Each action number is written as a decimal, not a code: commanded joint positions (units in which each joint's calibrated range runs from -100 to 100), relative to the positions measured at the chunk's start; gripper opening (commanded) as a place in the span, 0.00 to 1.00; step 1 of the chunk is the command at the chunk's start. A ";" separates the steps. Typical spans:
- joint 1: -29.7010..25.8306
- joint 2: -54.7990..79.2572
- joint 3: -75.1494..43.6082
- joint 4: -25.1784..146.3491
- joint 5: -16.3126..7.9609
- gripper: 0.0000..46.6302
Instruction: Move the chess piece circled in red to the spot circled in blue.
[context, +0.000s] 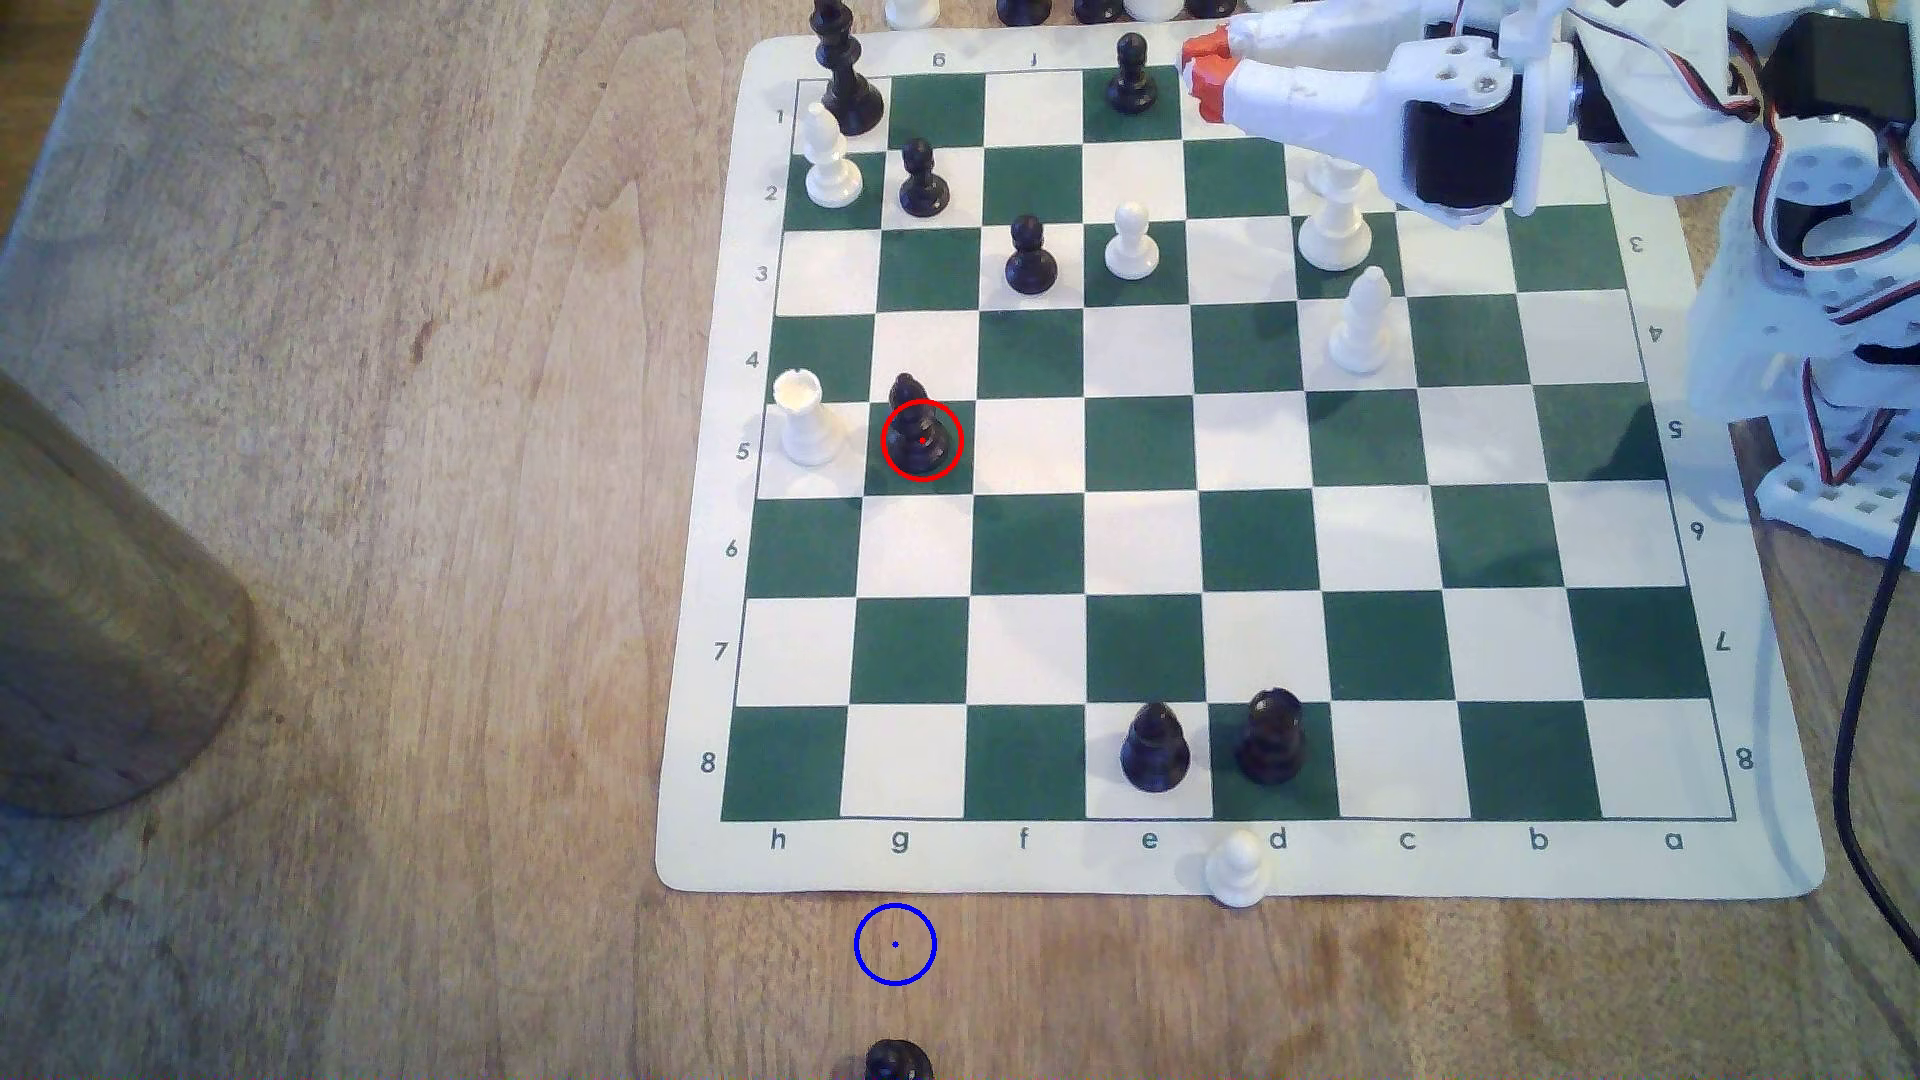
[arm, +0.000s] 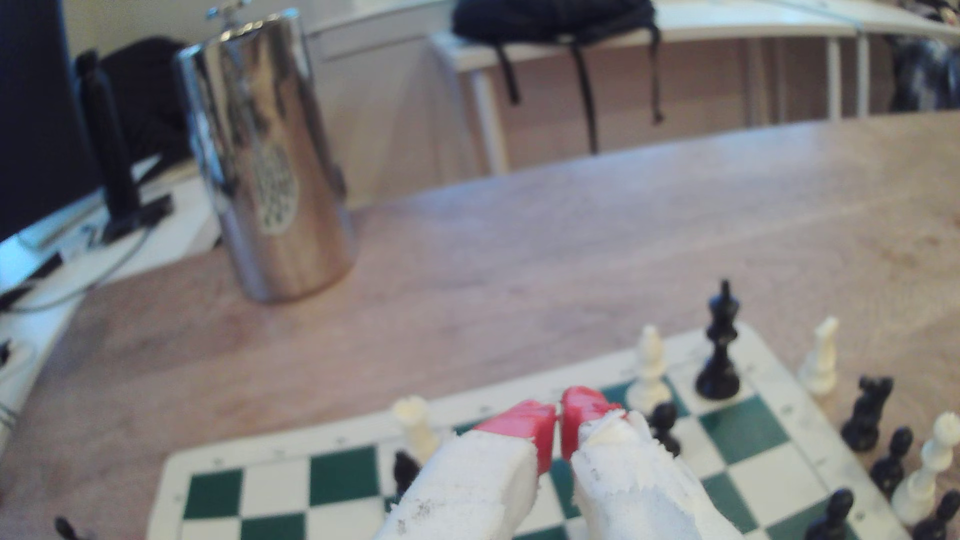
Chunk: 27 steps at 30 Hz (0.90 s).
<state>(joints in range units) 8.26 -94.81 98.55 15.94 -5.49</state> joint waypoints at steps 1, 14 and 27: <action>-3.84 -1.04 -1.09 -9.63 13.19 0.03; -1.57 16.71 -28.93 2.49 13.19 0.03; -7.13 19.51 -27.20 2.33 13.33 0.04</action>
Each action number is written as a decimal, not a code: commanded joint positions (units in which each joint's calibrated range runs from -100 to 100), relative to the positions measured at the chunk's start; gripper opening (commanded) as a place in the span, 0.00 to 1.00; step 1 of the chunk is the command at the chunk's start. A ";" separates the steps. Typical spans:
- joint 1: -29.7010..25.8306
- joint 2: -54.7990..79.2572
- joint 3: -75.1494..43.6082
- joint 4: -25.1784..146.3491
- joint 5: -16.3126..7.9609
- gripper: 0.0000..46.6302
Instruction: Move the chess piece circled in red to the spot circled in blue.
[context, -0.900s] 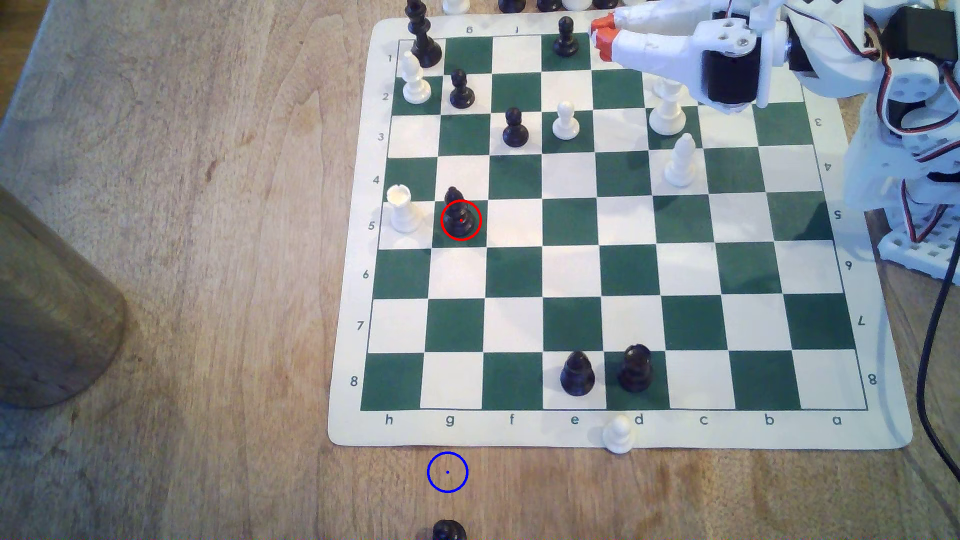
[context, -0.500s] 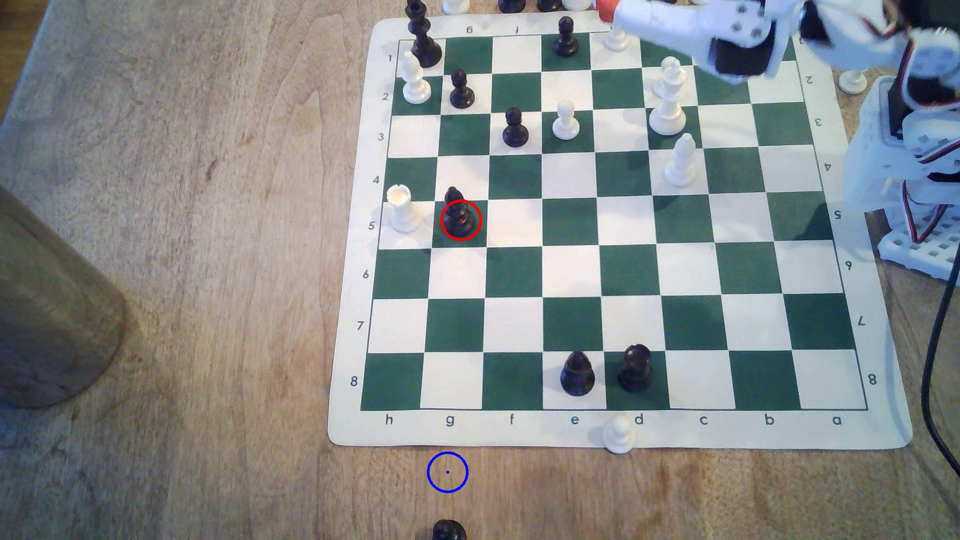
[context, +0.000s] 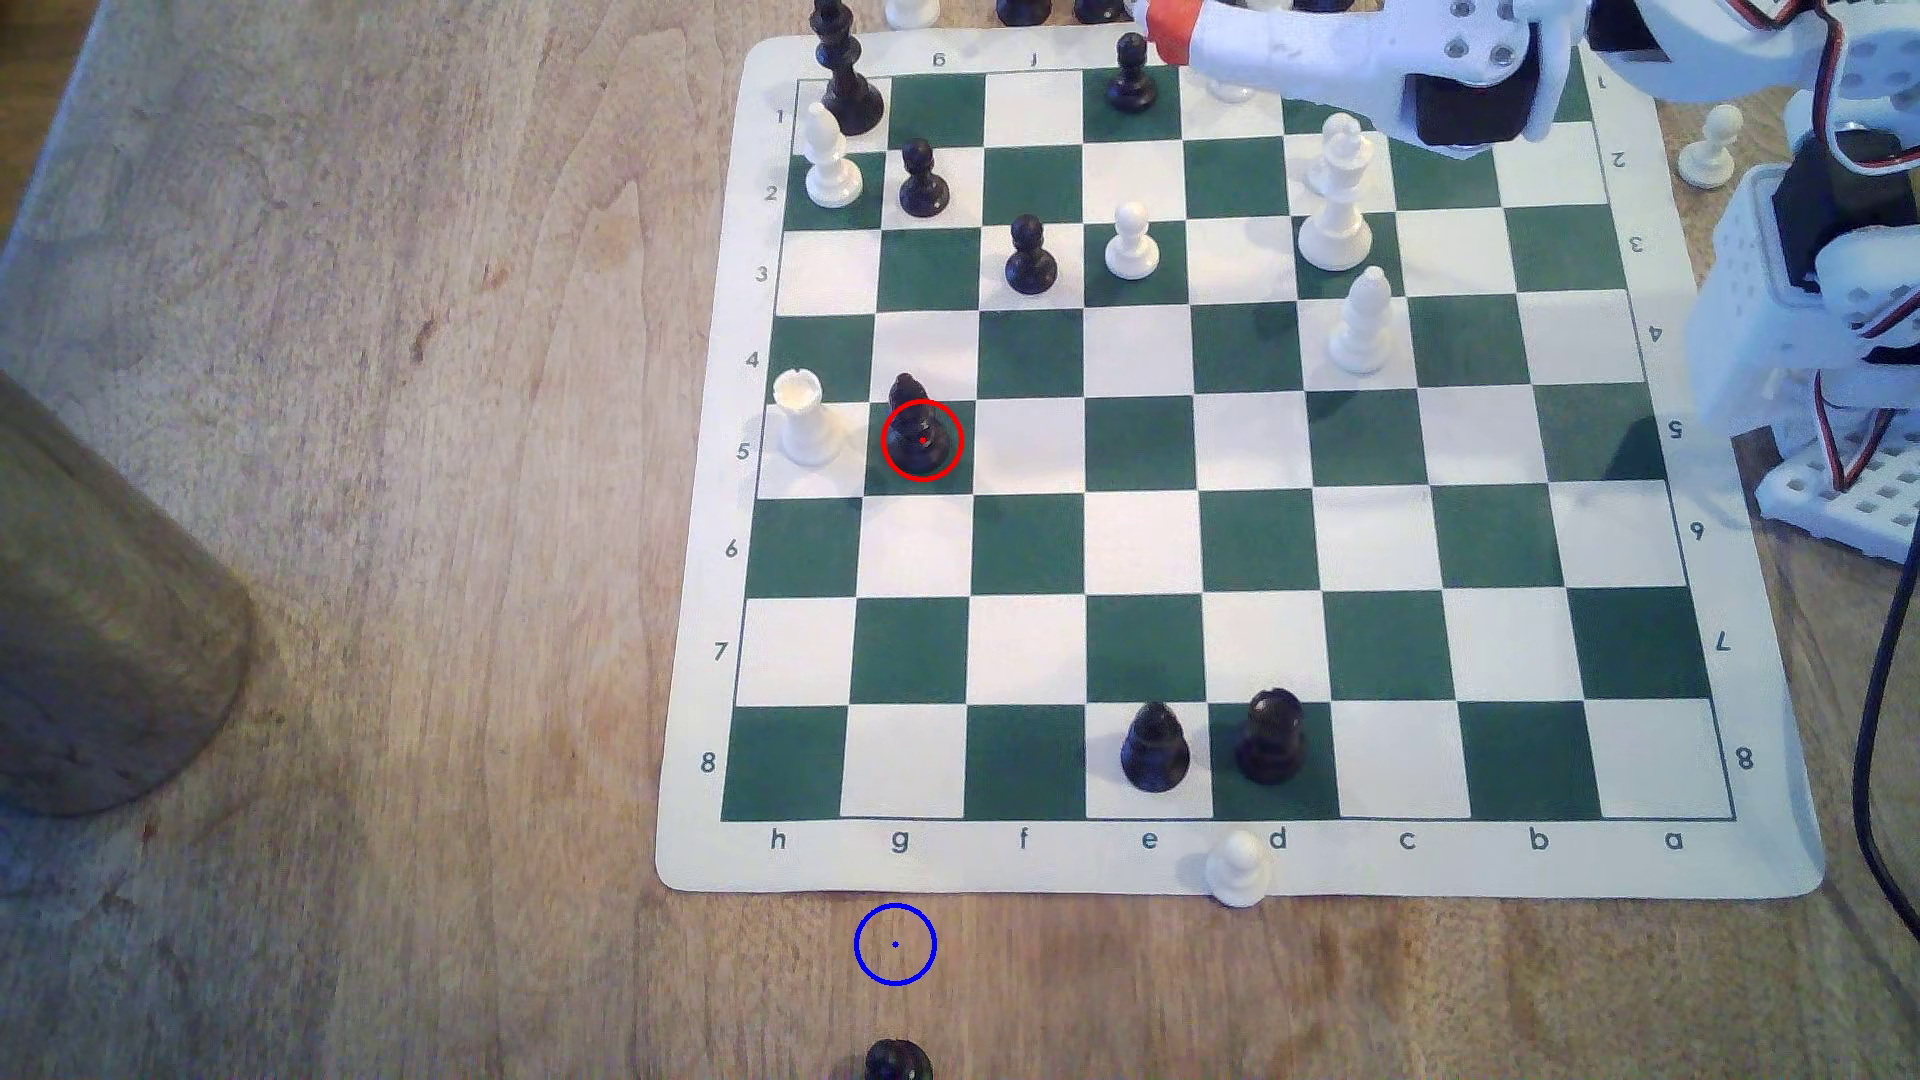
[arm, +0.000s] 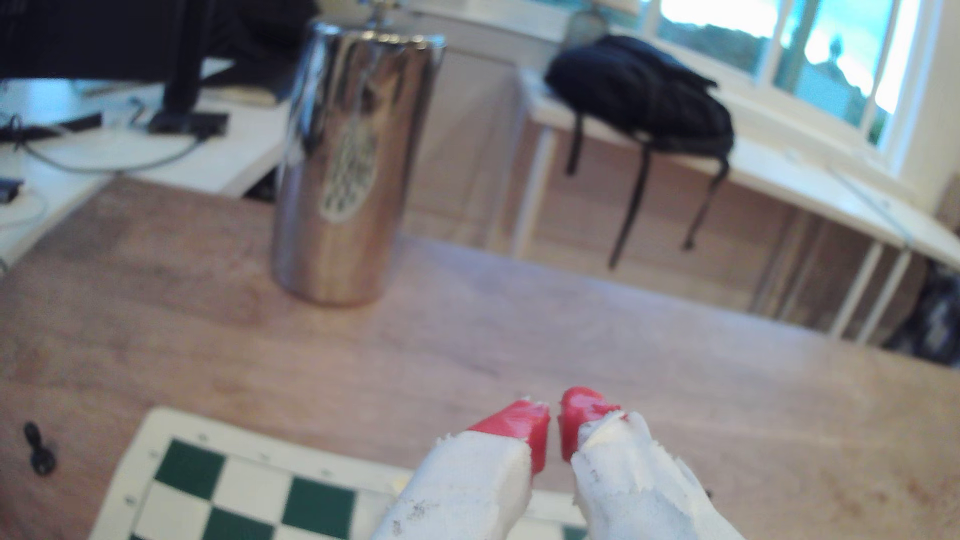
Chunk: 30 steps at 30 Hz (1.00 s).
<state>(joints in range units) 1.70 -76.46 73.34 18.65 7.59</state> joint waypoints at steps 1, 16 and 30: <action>-0.72 1.92 -1.08 -0.79 0.10 0.04; -3.06 25.86 -9.06 -3.49 -5.23 0.12; 0.69 47.34 -20.12 -3.66 -10.16 0.26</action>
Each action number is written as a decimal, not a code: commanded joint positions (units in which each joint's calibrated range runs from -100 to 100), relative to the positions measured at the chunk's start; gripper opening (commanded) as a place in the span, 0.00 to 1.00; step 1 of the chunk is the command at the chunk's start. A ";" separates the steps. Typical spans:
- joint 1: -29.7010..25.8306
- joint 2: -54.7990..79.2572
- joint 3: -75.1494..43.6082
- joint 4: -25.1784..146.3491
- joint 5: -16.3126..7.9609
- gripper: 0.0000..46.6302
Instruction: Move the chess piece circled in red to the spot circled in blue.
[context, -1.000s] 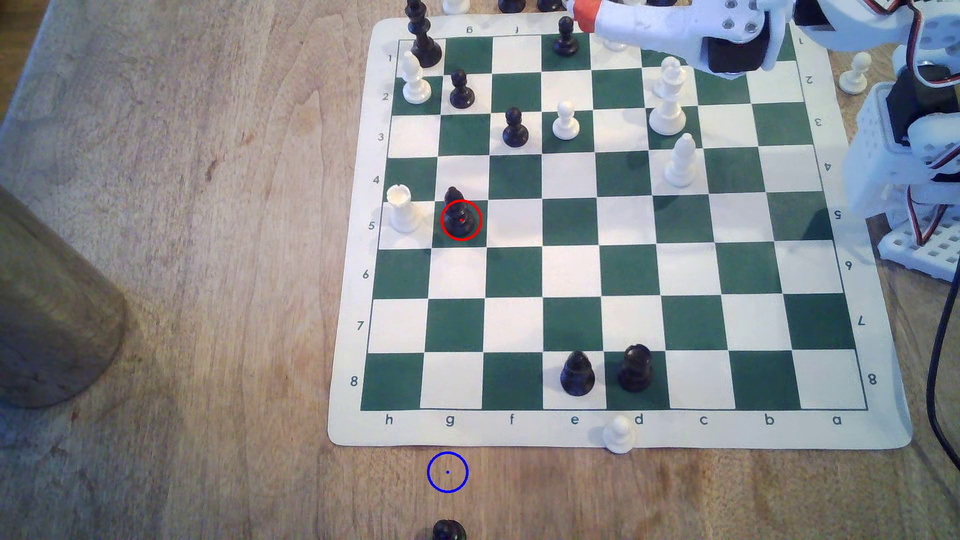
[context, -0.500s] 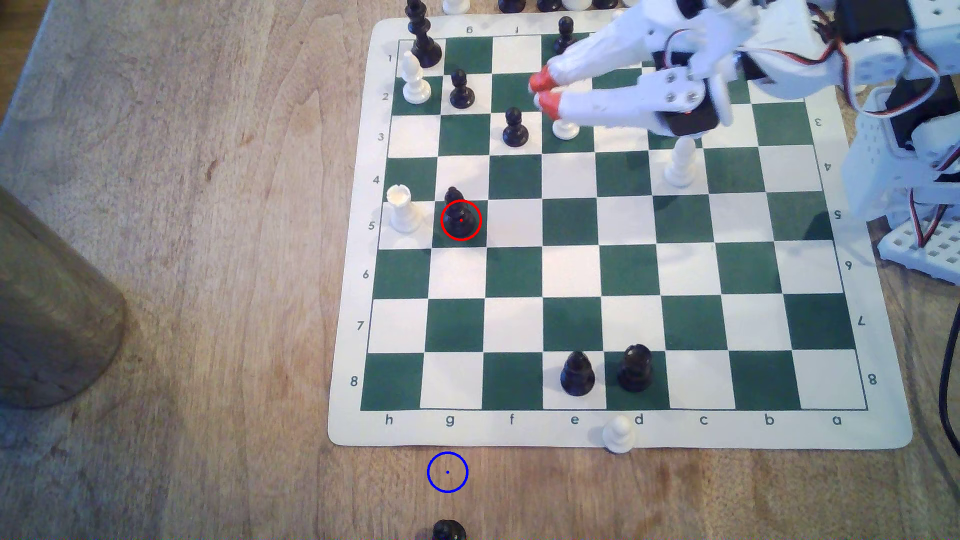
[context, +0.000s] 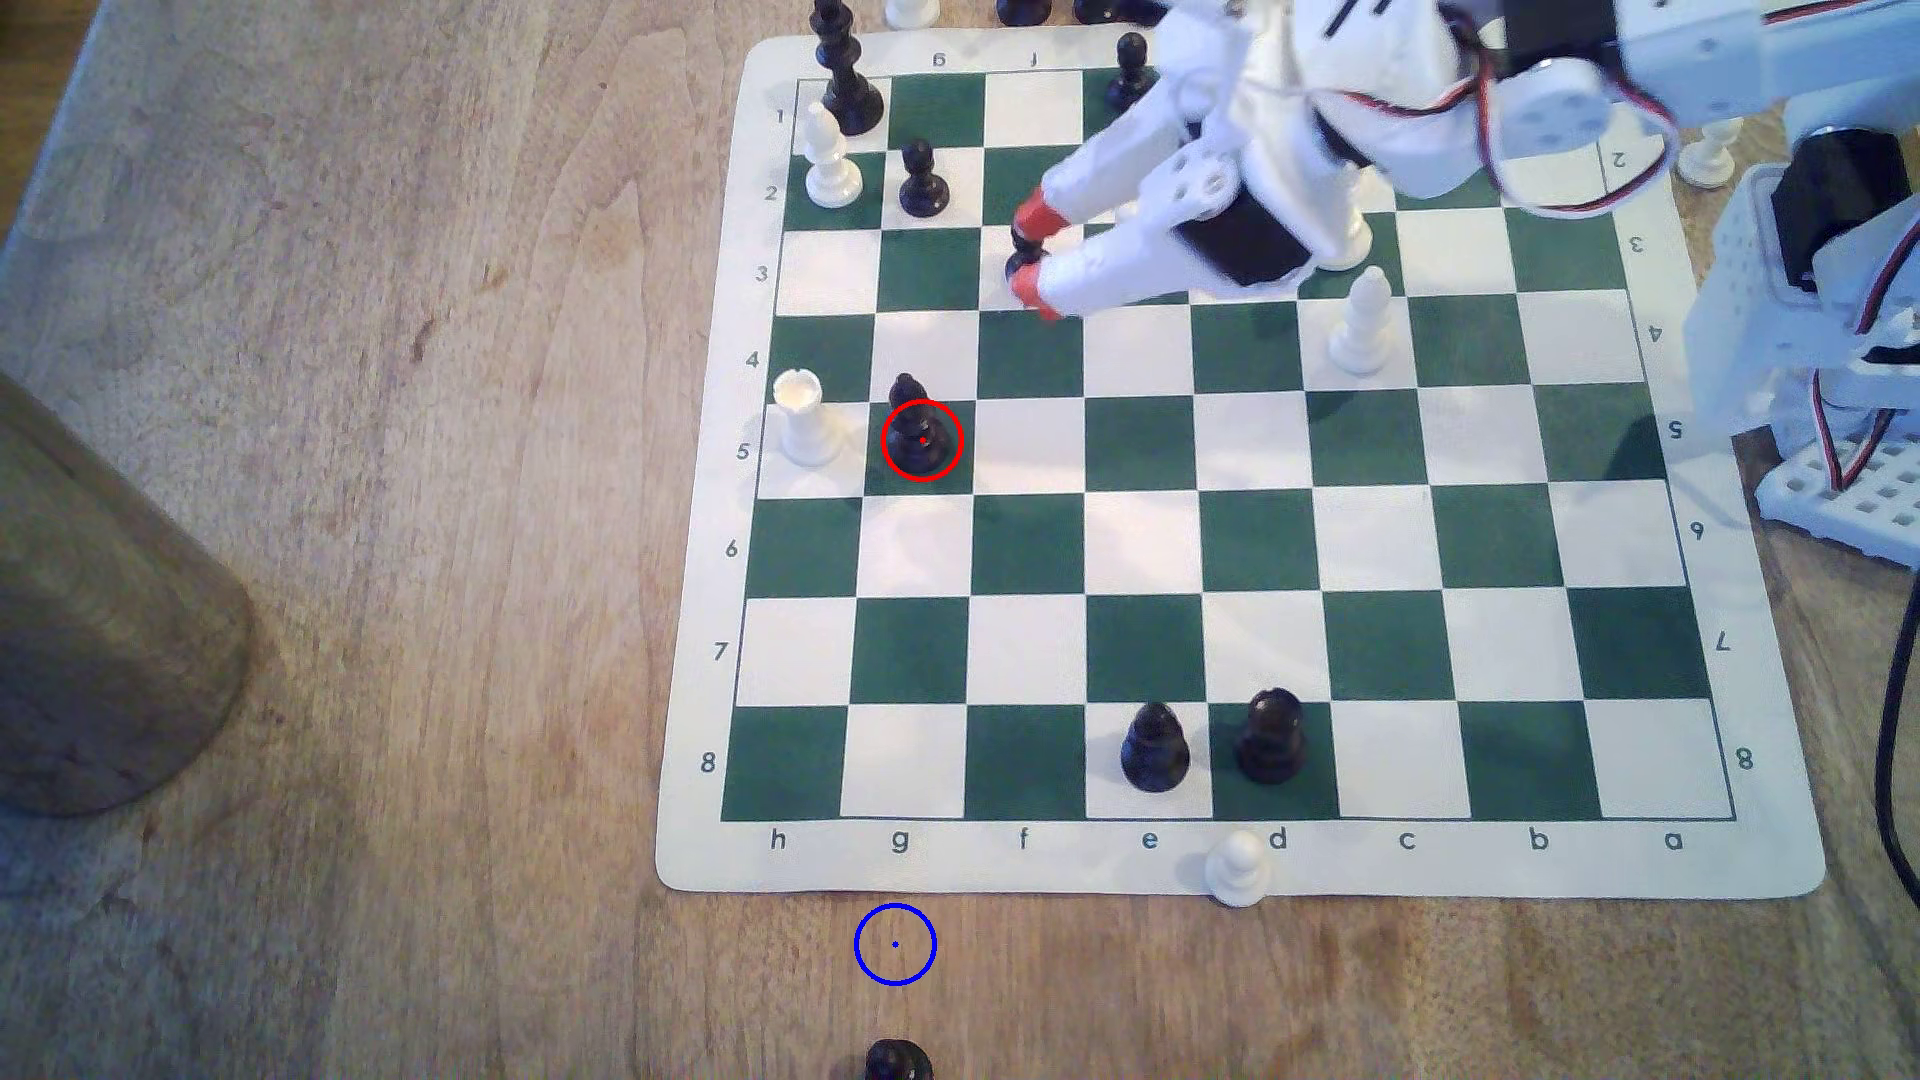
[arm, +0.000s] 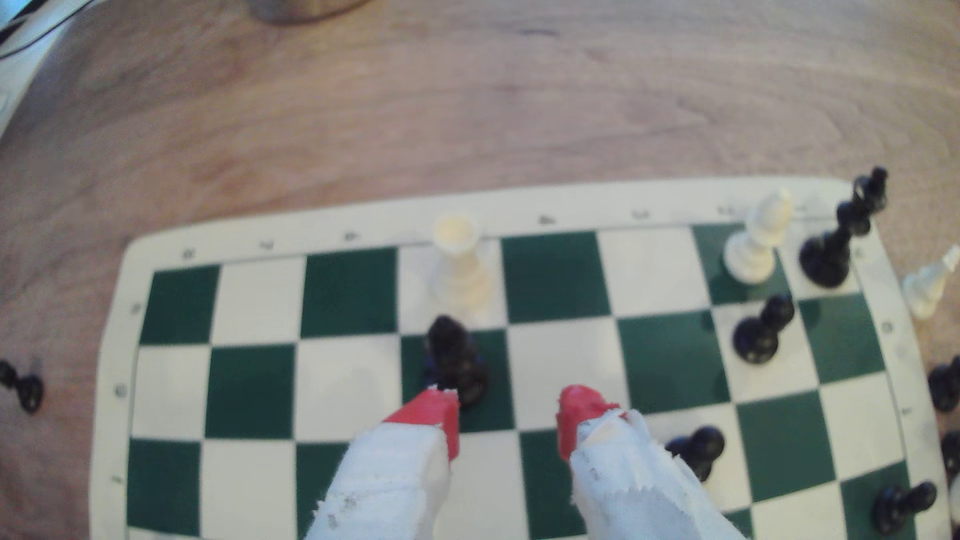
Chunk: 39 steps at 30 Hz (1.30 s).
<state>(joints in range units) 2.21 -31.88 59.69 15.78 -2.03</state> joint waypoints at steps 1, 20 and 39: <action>0.25 3.95 -6.56 -1.36 -0.59 0.27; -0.61 21.69 -17.99 -2.84 -4.00 0.37; -3.82 28.57 -23.52 -3.41 -5.71 0.34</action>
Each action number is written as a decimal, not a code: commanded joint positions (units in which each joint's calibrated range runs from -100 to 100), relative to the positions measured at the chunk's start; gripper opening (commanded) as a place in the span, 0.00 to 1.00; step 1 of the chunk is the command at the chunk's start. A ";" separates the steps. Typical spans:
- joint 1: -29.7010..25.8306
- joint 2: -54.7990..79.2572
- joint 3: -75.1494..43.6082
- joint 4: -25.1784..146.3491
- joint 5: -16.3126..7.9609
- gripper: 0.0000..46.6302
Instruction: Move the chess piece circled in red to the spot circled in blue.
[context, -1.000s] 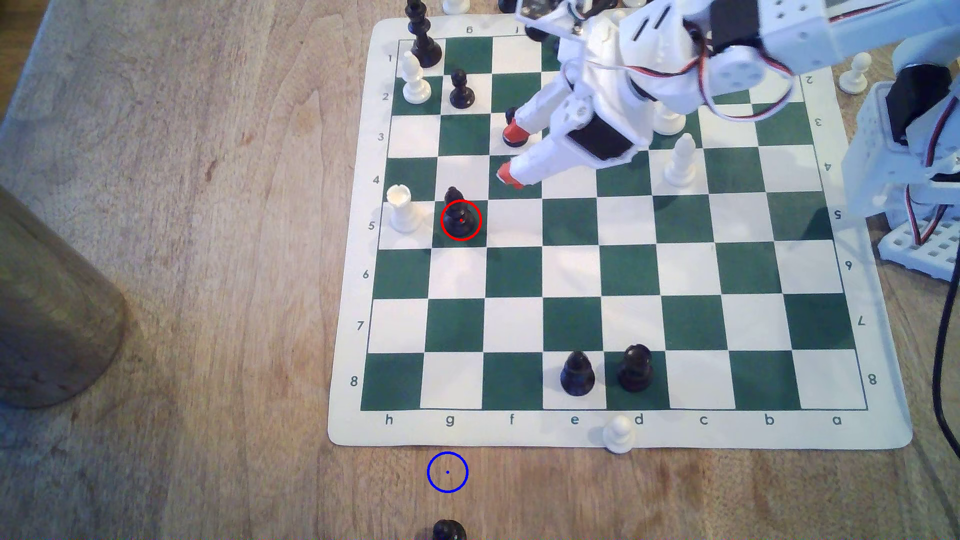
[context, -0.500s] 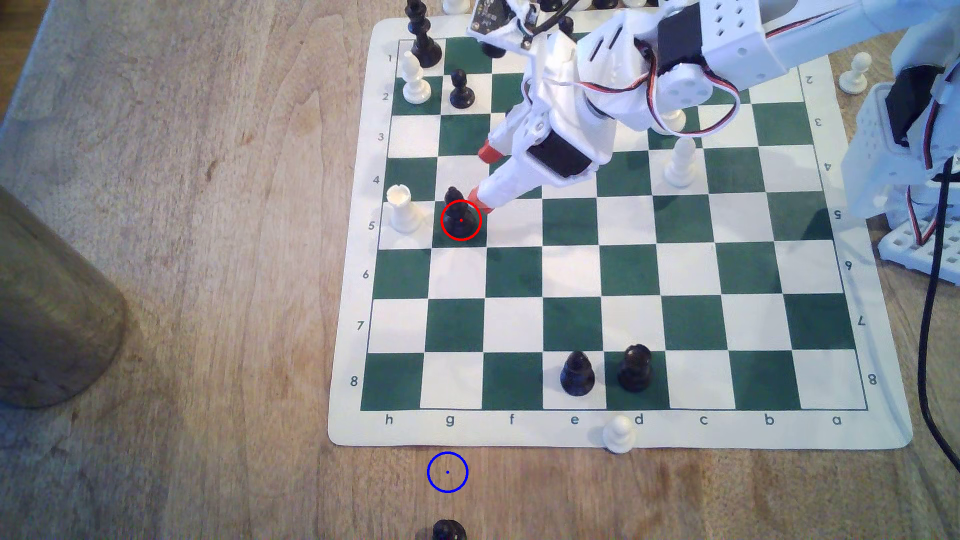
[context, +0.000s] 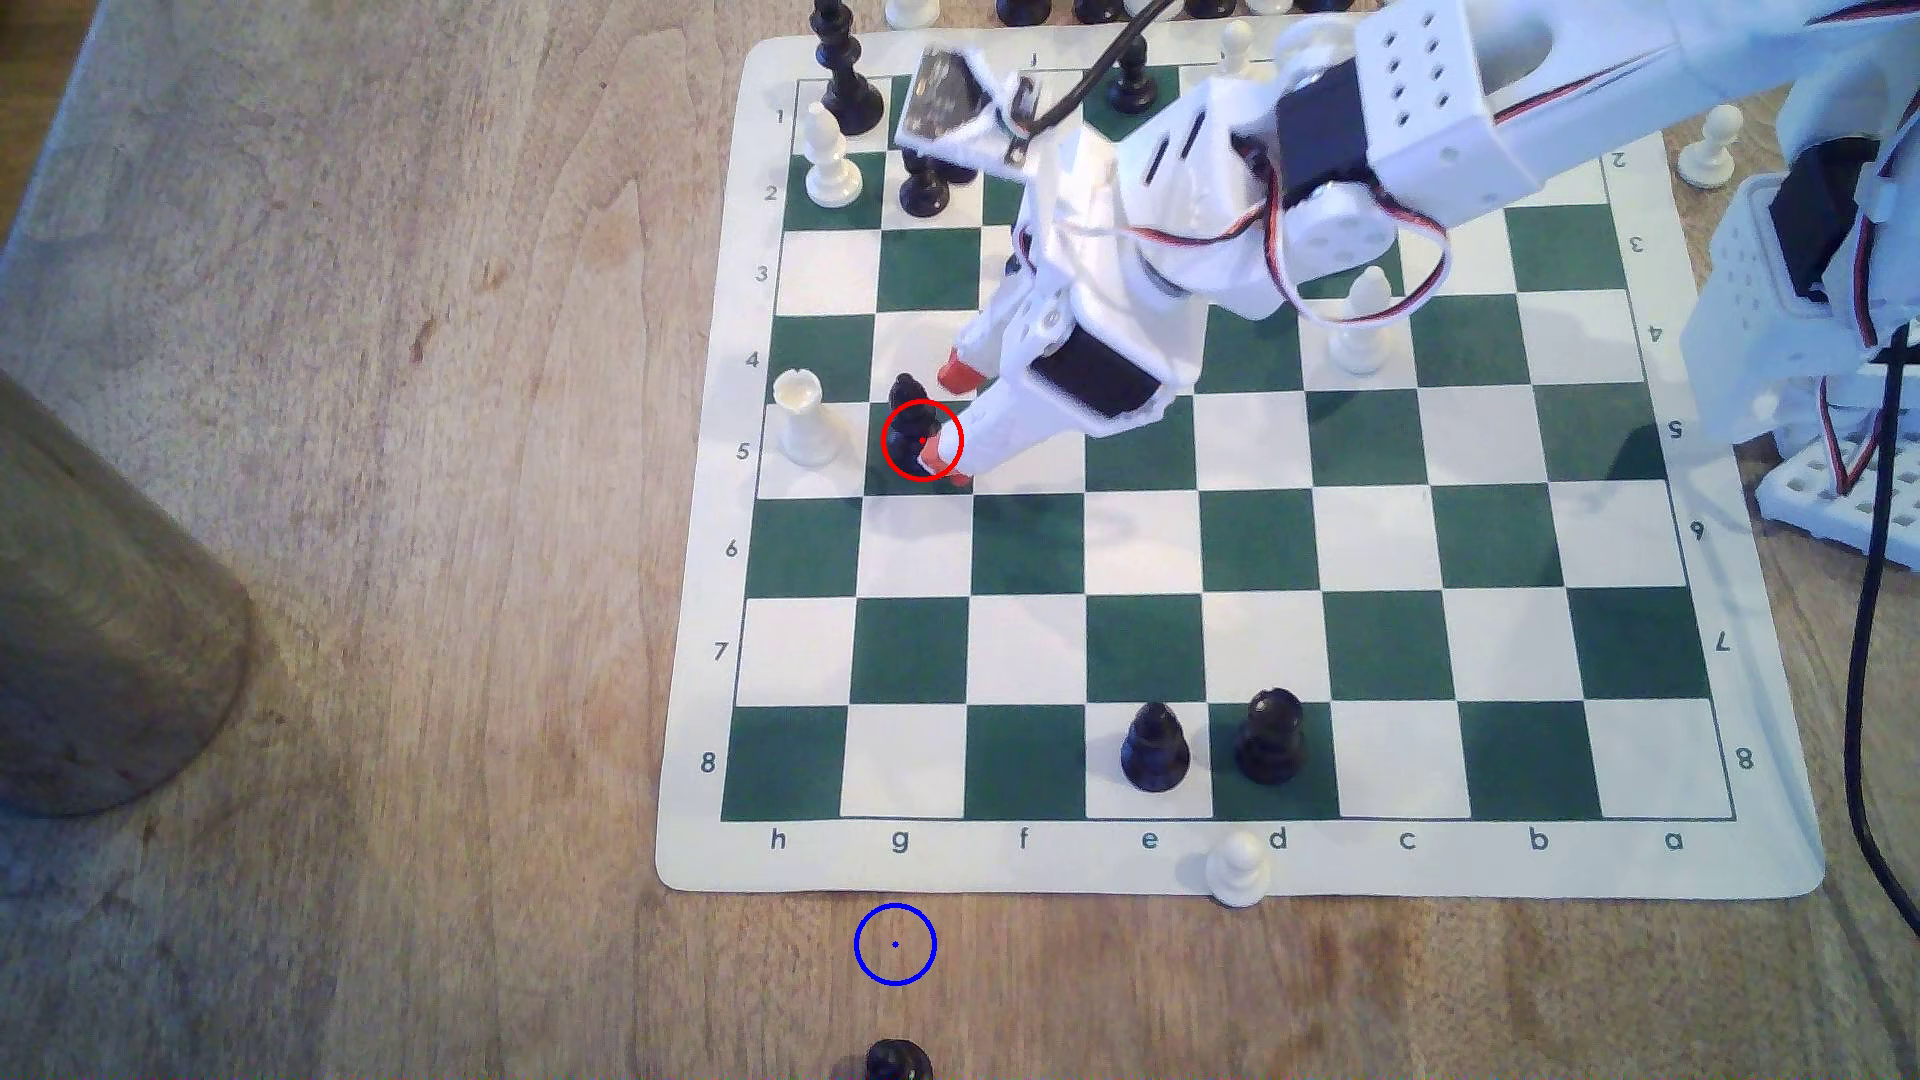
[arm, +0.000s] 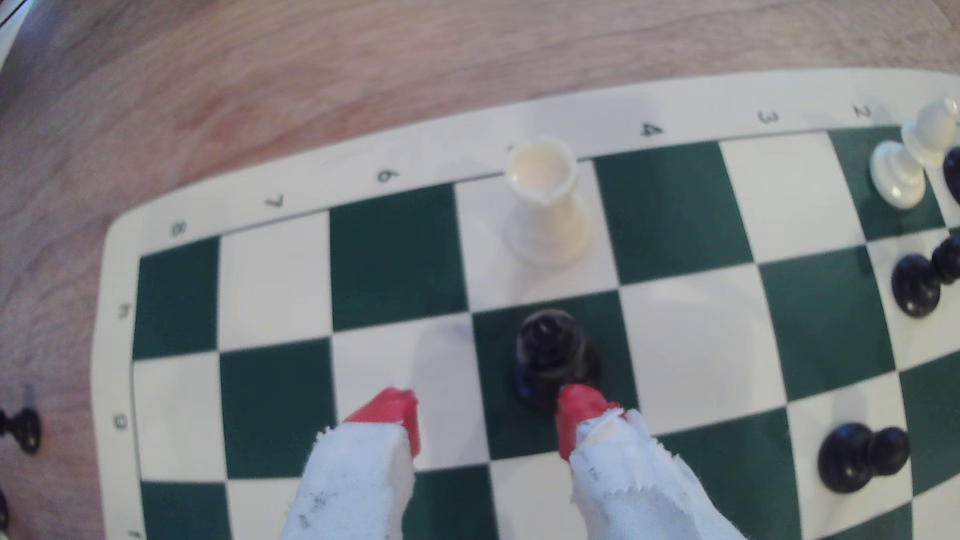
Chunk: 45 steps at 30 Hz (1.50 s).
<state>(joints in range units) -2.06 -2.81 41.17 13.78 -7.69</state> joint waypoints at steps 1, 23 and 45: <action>0.46 -0.42 -5.08 -1.42 -0.05 0.34; 2.73 5.10 -9.98 -3.71 0.59 0.32; 2.10 7.05 -11.70 -3.14 0.54 0.14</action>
<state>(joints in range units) 0.59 5.91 33.66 11.08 -7.25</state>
